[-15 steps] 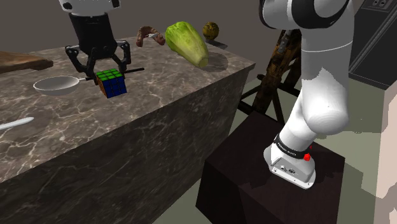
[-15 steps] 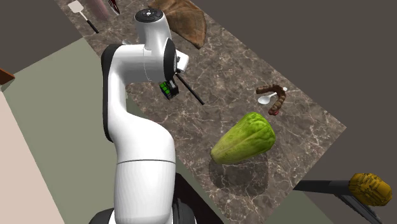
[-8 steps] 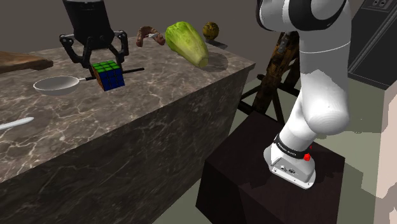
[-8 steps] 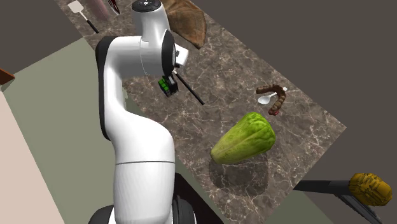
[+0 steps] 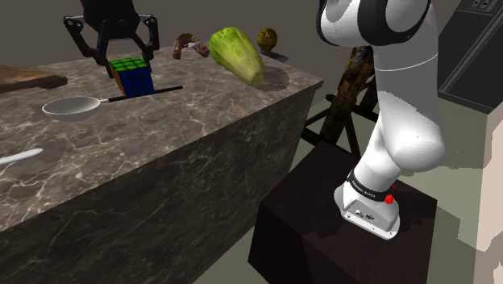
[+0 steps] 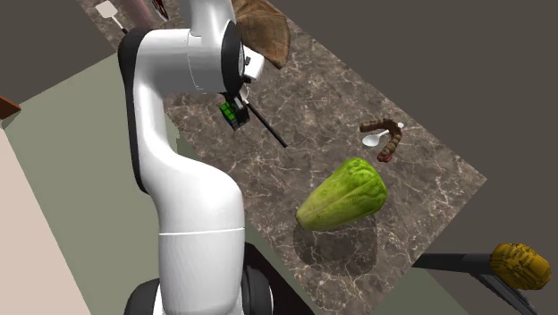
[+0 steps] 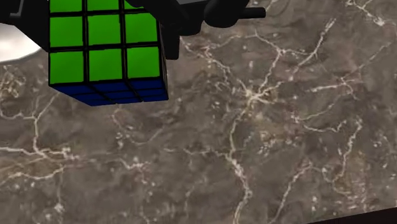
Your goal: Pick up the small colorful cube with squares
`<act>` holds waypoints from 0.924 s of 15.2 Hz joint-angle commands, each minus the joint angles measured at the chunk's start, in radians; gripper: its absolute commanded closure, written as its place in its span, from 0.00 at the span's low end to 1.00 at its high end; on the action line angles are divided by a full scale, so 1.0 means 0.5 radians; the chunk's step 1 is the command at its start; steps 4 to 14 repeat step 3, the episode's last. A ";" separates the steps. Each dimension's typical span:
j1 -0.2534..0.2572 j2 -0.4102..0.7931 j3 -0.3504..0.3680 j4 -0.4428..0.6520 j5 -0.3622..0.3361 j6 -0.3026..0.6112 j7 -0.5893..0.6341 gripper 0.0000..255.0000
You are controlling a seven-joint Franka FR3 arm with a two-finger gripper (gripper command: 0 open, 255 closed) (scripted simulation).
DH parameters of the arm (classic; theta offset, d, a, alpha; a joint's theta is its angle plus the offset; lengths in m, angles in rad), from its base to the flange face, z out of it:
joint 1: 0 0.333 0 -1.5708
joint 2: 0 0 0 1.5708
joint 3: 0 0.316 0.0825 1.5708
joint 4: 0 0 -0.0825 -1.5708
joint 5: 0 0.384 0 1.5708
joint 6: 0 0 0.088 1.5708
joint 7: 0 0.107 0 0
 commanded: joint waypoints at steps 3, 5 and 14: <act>0.050 0.054 -0.008 0.153 -0.026 -0.097 -0.001 1.00; 0.050 0.054 -0.008 0.153 -0.026 -0.097 -0.001 1.00; 0.050 0.054 -0.008 0.153 -0.026 -0.097 -0.001 1.00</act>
